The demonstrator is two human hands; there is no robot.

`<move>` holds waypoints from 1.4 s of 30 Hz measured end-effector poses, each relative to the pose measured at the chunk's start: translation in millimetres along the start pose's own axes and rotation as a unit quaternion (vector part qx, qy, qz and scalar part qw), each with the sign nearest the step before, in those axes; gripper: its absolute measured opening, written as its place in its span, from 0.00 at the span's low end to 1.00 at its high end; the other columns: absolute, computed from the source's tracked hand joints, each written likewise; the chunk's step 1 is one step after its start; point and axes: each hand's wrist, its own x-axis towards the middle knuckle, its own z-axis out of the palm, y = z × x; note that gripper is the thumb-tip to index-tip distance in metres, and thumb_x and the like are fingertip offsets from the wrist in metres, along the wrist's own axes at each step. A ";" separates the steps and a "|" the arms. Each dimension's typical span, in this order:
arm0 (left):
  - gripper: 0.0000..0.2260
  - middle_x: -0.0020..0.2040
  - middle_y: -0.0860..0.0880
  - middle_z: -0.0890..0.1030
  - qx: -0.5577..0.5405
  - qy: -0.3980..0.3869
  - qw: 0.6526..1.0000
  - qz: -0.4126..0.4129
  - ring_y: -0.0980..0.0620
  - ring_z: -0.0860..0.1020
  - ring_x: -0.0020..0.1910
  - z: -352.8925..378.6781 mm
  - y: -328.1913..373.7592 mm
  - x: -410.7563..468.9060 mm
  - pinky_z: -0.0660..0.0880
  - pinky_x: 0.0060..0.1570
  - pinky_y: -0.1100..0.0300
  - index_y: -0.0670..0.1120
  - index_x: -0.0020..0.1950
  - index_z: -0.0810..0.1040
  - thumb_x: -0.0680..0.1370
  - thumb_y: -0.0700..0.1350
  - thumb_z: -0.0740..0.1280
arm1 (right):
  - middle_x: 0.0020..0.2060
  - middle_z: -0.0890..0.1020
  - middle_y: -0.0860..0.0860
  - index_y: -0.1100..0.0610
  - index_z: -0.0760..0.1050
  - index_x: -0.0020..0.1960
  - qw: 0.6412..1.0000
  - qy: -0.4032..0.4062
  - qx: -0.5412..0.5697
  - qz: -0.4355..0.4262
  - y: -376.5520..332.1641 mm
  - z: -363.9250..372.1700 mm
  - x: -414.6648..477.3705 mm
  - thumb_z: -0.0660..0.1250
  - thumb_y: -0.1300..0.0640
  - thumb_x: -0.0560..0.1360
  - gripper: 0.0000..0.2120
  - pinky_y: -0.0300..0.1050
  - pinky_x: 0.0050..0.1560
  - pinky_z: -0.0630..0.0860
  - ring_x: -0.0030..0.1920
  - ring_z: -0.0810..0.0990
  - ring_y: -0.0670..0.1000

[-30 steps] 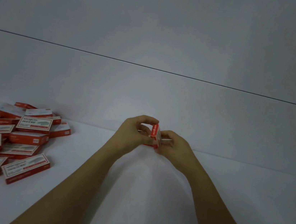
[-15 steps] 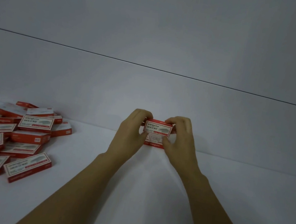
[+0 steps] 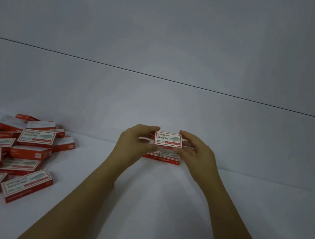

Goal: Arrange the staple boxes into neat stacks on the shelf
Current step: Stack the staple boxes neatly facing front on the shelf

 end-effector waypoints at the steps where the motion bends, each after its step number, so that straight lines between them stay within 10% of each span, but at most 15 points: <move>1: 0.19 0.51 0.51 0.82 -0.021 -0.024 0.999 -0.042 0.57 0.80 0.48 -2.2 -0.5 -0.2 0.77 0.45 0.72 0.48 0.59 0.79 0.69 0.40 0.75 | 0.54 0.80 0.46 0.52 0.74 0.64 0.999 -0.016 0.023 0.028 0.8 -2.2 -0.1 0.70 0.61 0.73 0.20 0.30 0.49 0.76 0.50 0.79 0.39; 6: 0.17 0.42 0.45 0.83 -0.090 -0.071 0.983 -0.143 0.51 0.80 0.40 -6.1 -1.7 0.2 0.78 0.49 0.56 0.42 0.49 0.82 0.73 0.55 0.70 | 0.46 0.84 0.52 0.55 0.79 0.53 0.986 -0.062 0.056 0.143 8.1 -1.8 2.7 0.65 0.43 0.74 0.16 0.47 0.53 0.79 0.46 0.83 0.49; 16: 0.20 0.37 0.44 0.82 -0.072 -0.097 0.967 -0.223 0.51 0.77 0.32 -4.8 -5.2 0.5 0.76 0.38 0.61 0.40 0.48 0.82 0.74 0.57 0.67 | 0.40 0.81 0.57 0.64 0.78 0.53 0.933 -0.106 0.200 0.281 4.0 6.0 1.2 0.66 0.49 0.76 0.17 0.41 0.36 0.75 0.33 0.77 0.50; 21: 0.17 0.46 0.46 0.84 -0.089 -0.120 0.973 -0.175 0.52 0.82 0.45 -12.1 -13.3 -0.4 0.77 0.52 0.60 0.42 0.53 0.81 0.67 0.44 0.77 | 0.50 0.83 0.55 0.61 0.77 0.56 0.962 -0.109 0.172 0.182 7.4 -6.6 -3.5 0.69 0.61 0.73 0.12 0.39 0.54 0.78 0.50 0.82 0.50; 26: 0.18 0.46 0.45 0.84 0.009 -0.078 0.991 -0.110 0.51 0.82 0.42 -6.3 -8.4 -5.9 0.77 0.39 0.69 0.43 0.50 0.79 0.64 0.31 0.76 | 0.49 0.82 0.55 0.58 0.75 0.52 0.986 -0.094 0.080 0.114 1.2 1.6 -7.5 0.70 0.73 0.67 0.18 0.35 0.45 0.79 0.49 0.82 0.51; 33: 0.18 0.47 0.48 0.82 0.097 -0.025 0.994 -0.053 0.53 0.80 0.42 -2.6 3.0 -11.5 0.74 0.36 0.73 0.44 0.49 0.78 0.63 0.33 0.77 | 0.48 0.79 0.48 0.54 0.74 0.49 0.997 -0.044 -0.043 0.039 -12.1 6.3 -9.1 0.72 0.70 0.66 0.17 0.28 0.40 0.76 0.47 0.80 0.44; 42: 0.18 0.51 0.47 0.83 0.150 -0.074 0.984 -0.055 0.53 0.81 0.44 -22.3 9.3 -22.7 0.76 0.40 0.69 0.42 0.54 0.79 0.66 0.36 0.77 | 0.55 0.74 0.52 0.57 0.75 0.59 0.971 -0.113 -0.208 -0.024 -24.0 16.0 -21.8 0.74 0.60 0.68 0.21 0.44 0.55 0.77 0.53 0.78 0.50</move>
